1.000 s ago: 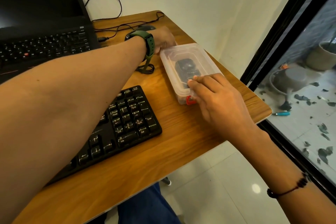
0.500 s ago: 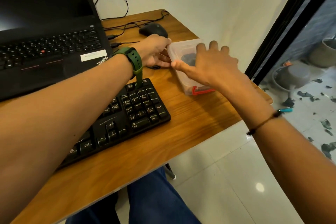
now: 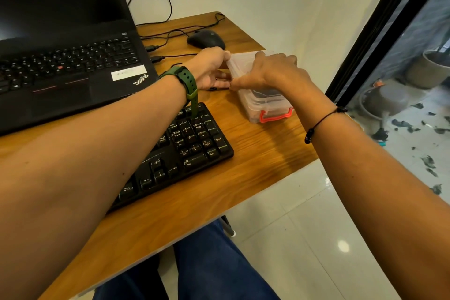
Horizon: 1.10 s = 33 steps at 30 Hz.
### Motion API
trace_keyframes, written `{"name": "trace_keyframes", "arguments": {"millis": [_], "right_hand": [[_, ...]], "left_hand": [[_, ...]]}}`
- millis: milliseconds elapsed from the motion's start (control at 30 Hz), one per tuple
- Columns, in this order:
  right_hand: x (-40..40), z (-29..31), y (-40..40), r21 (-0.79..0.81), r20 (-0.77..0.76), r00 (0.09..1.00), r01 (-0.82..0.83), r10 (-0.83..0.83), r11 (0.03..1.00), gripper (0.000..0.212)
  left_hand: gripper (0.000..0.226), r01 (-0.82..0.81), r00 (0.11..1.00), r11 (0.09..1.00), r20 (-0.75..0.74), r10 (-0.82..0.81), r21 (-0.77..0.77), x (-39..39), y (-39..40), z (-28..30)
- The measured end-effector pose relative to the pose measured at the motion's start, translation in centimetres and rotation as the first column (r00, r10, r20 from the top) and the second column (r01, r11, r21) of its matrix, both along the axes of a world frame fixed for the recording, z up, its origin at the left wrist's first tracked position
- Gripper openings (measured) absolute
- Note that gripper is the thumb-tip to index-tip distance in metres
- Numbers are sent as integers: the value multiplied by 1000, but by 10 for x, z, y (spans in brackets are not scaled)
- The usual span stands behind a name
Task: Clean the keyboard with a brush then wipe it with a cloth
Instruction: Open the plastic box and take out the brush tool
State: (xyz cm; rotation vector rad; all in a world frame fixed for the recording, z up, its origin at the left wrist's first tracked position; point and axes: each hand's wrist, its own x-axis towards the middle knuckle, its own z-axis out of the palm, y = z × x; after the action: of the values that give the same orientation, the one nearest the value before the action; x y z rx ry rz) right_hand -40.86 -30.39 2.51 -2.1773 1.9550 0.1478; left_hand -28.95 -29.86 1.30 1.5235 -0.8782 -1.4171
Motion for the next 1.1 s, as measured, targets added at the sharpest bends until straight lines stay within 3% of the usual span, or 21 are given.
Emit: {"name": "trace_keyframes", "arguments": {"millis": [100, 200, 267, 400, 467, 533, 600, 700, 1100], "right_hand": [[-3, 2, -1, 25, 56, 998, 8, -9, 1000, 117], [-11, 14, 1, 87, 194, 981, 3, -20, 996, 98], [-19, 25, 0, 173, 344, 938, -28, -34, 985, 84], [-45, 44, -4, 336, 564, 802, -6, -196, 942, 80], [-66, 46, -7, 426, 714, 631, -48, -304, 903, 75], [-87, 44, -10, 503, 827, 356, -120, -436, 856, 61], [-108, 35, -12, 570, 821, 86, -168, -564, 804, 62], [-129, 17, -16, 596, 770, -108, -230, -628, 770, 67], [-153, -20, -42, 611, 786, -89, -36, -612, 790, 30]], "left_hand": [[36, 25, 999, 1000, -32, -25, 0, 1, 1, 0], [47, 44, 998, 999, -36, -44, 1, 3, -1, 0], [50, 41, 998, 999, -38, -41, 5, 2, -1, 0], [34, 37, 999, 999, 20, -37, -8, 0, -2, 0], [36, 45, 998, 999, 50, -45, -5, 1, -3, -1], [35, 50, 997, 999, 67, -49, -12, 0, -3, -2], [32, 43, 997, 999, 69, -41, -28, -3, -2, -2], [31, 19, 996, 999, 90, -15, -46, -5, -2, -3], [37, 30, 973, 994, 230, -5, -105, -5, 3, -1]]}}
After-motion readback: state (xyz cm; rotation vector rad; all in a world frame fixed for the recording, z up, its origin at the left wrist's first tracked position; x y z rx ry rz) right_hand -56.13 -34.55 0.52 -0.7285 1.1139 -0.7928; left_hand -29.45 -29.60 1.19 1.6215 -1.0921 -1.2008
